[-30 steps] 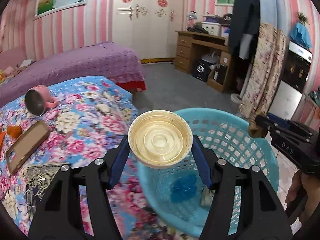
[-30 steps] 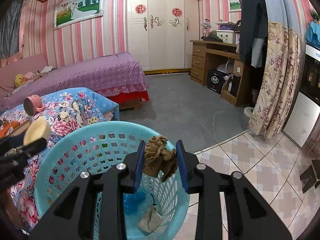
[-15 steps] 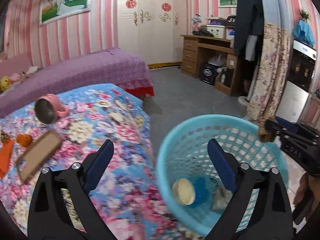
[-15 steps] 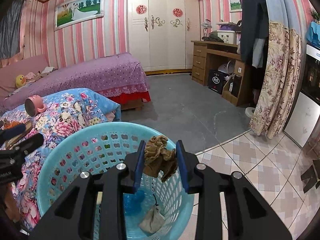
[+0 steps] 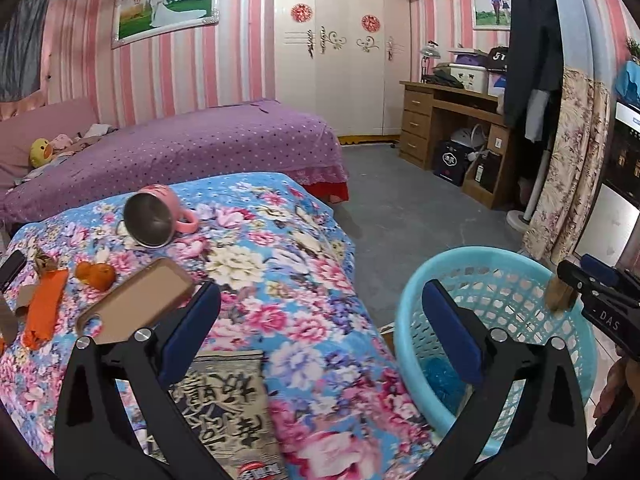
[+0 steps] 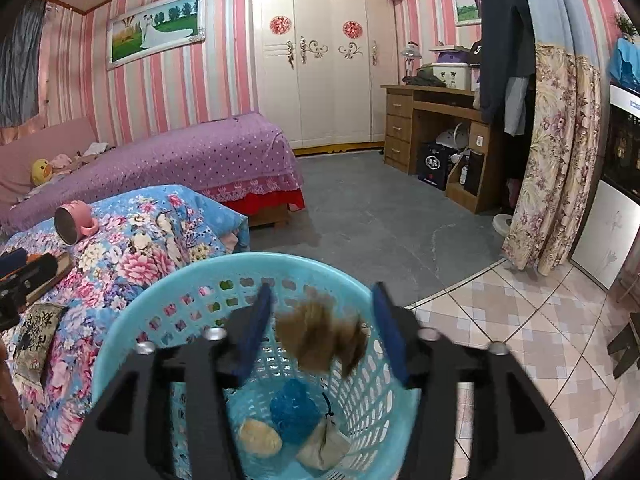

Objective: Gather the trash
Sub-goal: 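Open the right tool to drop the brown paper into the basket, then move the right tool to the printed snack bag and grasp it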

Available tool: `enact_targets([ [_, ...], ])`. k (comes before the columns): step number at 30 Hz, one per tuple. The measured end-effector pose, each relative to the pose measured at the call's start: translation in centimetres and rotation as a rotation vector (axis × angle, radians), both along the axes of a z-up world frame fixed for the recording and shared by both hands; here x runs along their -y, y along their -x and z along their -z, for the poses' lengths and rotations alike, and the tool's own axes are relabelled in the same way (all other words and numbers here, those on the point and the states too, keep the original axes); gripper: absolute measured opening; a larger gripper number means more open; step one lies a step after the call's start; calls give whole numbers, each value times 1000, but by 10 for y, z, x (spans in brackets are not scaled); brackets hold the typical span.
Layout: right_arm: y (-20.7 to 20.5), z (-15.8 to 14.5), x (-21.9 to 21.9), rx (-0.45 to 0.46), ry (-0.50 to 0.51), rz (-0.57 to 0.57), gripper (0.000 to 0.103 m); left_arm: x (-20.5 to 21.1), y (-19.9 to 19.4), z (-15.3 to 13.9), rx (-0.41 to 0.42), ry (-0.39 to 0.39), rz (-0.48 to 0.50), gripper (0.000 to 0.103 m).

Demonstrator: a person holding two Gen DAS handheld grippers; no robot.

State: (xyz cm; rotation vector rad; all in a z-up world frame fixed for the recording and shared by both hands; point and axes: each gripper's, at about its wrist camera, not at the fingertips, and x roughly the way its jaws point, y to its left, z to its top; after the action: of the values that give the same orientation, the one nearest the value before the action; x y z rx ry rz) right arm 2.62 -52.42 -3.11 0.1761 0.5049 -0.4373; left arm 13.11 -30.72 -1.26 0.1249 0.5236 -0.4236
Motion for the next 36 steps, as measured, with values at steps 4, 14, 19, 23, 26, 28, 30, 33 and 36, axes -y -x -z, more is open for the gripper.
enact_targets([
  [4,1,-3,-7,9,12,26,91,-13,2,-1,6,-5,-24,97],
  [14,-6,-18,-34,40,36,38,98,-65,2,-7,9,-6,-89,97],
  [19,-23,-21,-63,34,56,-14,98,-99,-1,-10,20,-15,-136,97],
  [23,-39,-21,-89,19,69,-54,98,-130,-5,-13,25,-20,-177,97],
  [26,-51,-20,-108,8,76,-87,98,-153,-8,-13,29,-25,-206,97],
  [28,-58,-21,-123,6,82,-106,98,-169,-10,-13,34,-29,-225,97],
  [30,-64,-21,-135,5,82,-122,98,-184,-13,-13,39,-30,-248,97],
  [33,-74,-20,-159,0,85,-161,98,-208,-16,-10,27,-14,-281,97],
  [36,-82,-17,-178,-12,97,-193,98,-231,-20,-3,1,-2,-297,97],
])
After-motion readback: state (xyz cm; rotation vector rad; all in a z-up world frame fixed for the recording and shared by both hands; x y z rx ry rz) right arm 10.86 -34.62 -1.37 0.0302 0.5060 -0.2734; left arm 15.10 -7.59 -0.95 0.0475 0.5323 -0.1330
